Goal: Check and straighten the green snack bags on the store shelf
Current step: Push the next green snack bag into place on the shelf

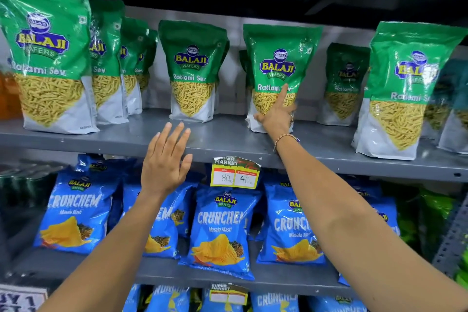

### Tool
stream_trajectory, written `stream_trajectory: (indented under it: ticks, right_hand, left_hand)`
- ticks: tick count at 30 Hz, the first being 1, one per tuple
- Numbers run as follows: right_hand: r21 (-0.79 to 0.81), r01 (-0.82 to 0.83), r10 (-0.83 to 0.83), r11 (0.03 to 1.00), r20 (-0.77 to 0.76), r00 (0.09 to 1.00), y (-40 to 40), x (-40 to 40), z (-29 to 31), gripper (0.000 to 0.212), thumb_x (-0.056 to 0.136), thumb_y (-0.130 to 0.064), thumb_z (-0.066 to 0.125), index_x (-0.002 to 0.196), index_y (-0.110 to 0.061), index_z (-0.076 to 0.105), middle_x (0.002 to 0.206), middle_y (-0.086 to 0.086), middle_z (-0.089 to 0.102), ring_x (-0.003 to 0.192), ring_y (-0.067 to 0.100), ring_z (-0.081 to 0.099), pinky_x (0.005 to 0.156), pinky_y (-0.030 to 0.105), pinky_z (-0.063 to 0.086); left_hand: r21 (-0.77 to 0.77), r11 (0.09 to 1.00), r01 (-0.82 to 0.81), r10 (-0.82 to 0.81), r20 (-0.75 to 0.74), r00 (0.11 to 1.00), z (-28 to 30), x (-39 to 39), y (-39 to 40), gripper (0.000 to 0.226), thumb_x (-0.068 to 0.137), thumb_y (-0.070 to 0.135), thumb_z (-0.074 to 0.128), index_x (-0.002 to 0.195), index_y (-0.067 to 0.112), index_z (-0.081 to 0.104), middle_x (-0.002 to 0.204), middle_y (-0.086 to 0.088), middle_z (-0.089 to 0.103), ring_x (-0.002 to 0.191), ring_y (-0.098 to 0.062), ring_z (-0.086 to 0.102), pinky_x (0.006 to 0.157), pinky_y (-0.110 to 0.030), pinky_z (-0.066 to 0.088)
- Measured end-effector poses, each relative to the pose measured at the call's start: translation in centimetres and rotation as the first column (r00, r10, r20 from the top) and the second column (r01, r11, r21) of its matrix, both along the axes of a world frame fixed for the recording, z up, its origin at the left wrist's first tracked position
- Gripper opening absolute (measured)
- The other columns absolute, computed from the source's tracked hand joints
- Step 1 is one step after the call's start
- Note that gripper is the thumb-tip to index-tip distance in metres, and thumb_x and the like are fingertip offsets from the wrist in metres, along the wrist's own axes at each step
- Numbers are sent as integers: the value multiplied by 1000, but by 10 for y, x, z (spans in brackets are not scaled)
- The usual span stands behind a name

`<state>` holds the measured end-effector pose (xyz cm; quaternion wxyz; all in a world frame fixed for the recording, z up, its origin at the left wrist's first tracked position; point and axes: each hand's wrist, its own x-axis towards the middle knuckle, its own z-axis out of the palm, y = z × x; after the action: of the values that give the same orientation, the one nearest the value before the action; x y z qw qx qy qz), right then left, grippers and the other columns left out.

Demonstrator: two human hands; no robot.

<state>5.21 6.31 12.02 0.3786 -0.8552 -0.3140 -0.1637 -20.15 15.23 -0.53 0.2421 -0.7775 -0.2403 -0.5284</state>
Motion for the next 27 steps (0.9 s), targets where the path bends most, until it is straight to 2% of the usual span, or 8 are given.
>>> stream_trajectory:
  ticks: [4,8,14,20,27]
  right_hand:
    - [22,-3,4,1000,-17,1000,-6,-9,0,122,74,-42,77,149,-25,-18,143,44,19,114,44,55,93,45,50]
    - [98,-30,33,995,-34,999,-16,-18,-3,121,72,-35,80,150,-28,-13,137,35,28,109,46,55,99,50,45]
    - [90,-26,29,996,-24,999,-38,-37,-5,118,75,-36,77,150,-29,-13,141,33,25,107,46,56,97,47,44]
    - [81,-17,15,997,30,999,-62,-60,-7,115,76,-40,76,151,-26,-10,140,34,27,91,41,61,83,41,51]
    - [143,-46,42,989,27,999,-90,-81,-10,111,77,-34,77,151,-29,-5,136,27,32,101,42,57,85,40,48]
  left_hand:
    - [-22,1000,8,-8,-20,1000,2,-2,-2,52,105,37,23,143,8,42,147,-14,47,141,-32,31,119,-38,15]
    - [-46,999,7,-9,-39,999,2,-4,-5,52,105,37,22,144,8,42,147,-14,47,141,-32,32,119,-38,14]
    - [-78,997,13,-18,-74,997,4,-7,-8,52,104,37,24,144,8,41,147,-14,47,141,-32,31,119,-40,15]
    - [-134,991,13,-28,-109,994,6,-10,-14,54,104,38,22,145,7,41,148,-15,46,142,-31,29,120,-37,10]
    - [-184,983,25,-50,-134,990,9,-13,-17,57,105,41,18,145,7,41,147,-16,46,141,-32,30,120,-37,8]
